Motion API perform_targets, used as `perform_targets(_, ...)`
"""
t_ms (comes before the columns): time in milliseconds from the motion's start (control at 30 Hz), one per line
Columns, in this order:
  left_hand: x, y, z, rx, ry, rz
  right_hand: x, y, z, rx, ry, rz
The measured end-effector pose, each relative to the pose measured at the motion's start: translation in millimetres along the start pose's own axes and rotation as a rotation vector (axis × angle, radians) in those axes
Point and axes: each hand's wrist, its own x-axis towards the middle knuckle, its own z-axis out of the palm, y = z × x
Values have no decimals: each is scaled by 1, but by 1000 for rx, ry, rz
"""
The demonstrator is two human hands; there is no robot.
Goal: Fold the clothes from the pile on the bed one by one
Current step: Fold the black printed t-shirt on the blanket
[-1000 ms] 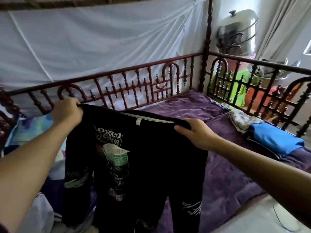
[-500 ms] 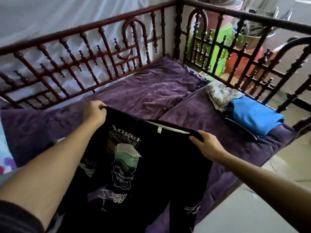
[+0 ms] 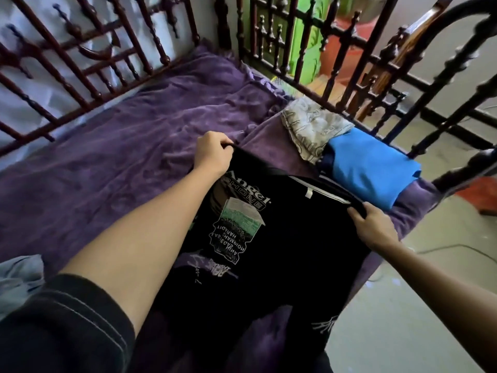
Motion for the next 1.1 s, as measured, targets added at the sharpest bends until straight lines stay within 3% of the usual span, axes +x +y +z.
perform_targets(200,57,18,124,73,-158,-84,109,51,27,-239,-161,86)
perform_targets(333,66,4,162,93,-335,-82,143,51,40,-427,-276,-10)
perform_targets(500,26,-56,134,151,-237,-360,147,5,60,-459,-367,-302)
perform_targets(833,-156,-220,66,206,-227,-1001,126,-136,173,-520,-612,-774)
perform_targets(1000,-173,-293,73,226,-155,-1034,125,-198,246,-459,-476,-942)
perform_targets(1100,-149,-330,88,131,64,-966,137,-221,287,-466,-449,-1001)
